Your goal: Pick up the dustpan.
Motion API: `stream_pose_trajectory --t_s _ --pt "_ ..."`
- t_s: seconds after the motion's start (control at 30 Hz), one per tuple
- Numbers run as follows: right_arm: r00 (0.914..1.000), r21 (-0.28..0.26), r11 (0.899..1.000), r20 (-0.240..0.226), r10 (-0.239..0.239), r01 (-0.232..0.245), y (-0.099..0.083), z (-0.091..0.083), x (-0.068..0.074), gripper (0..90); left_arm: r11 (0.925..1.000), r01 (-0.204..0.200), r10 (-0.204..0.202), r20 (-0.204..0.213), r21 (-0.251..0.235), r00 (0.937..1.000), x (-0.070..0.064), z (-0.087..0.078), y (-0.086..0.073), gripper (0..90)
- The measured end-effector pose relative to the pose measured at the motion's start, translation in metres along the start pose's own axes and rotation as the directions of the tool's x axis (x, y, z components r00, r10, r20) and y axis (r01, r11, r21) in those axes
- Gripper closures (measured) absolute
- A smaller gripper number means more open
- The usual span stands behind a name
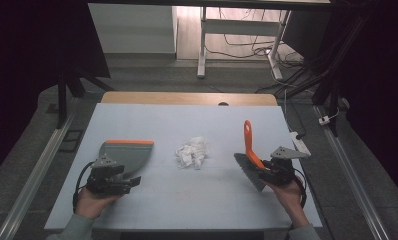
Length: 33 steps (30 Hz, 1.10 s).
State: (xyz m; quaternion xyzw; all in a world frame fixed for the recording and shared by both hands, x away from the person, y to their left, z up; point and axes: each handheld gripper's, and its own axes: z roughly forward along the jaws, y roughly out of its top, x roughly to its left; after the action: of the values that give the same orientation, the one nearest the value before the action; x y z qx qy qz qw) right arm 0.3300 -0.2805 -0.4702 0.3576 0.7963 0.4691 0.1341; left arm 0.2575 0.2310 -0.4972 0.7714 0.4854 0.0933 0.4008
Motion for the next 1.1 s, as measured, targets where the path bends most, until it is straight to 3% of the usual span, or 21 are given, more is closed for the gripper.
stream_pose_trajectory --t_s 0.23,0.3,0.37,0.47,0.67,0.8,1.1 --pt "0.9996 -0.026 0.999 -0.019 0.022 -0.023 0.001 -0.003 -0.002 70.0 0.9999 -0.003 0.003 -0.001 -0.016 1.0000 -0.002 -0.004 0.000 18.6" --pt "0.9965 -0.056 0.995 -0.032 0.077 -0.079 0.001 -0.005 -0.006 70.0 0.9998 -0.008 0.008 0.000 -0.020 1.0000 -0.003 -0.005 0.001 18.6" --pt "0.9965 -0.059 0.995 -0.028 0.078 -0.080 0.001 -0.005 -0.007 70.0 0.9998 -0.012 0.012 0.005 -0.017 0.9999 -0.003 -0.005 0.001 18.6" --pt "0.9987 -0.037 0.998 -0.006 0.050 -0.050 0.001 -0.002 -0.007 70.0 0.9995 -0.025 0.025 -0.002 -0.018 0.9997 -0.005 -0.006 0.002 18.4" --pt "0.9995 -0.045 0.998 -0.013 0.031 -0.031 0.002 -0.003 -0.002 70.0 0.9990 -0.030 0.031 0.007 -0.032 0.9995 -0.013 -0.010 0.004 18.5" --pt "0.9999 -0.039 0.999 -0.003 0.010 -0.010 0.003 -0.002 0.001 70.0 0.9988 -0.046 0.047 0.010 -0.015 0.9989 -0.015 -0.008 0.005 18.5" --pt "1.0000 -0.040 0.999 0.001 0.009 -0.009 0.004 -0.002 0.002 70.0 0.9987 -0.050 0.050 0.005 -0.003 0.9987 -0.018 -0.004 0.011 18.7"
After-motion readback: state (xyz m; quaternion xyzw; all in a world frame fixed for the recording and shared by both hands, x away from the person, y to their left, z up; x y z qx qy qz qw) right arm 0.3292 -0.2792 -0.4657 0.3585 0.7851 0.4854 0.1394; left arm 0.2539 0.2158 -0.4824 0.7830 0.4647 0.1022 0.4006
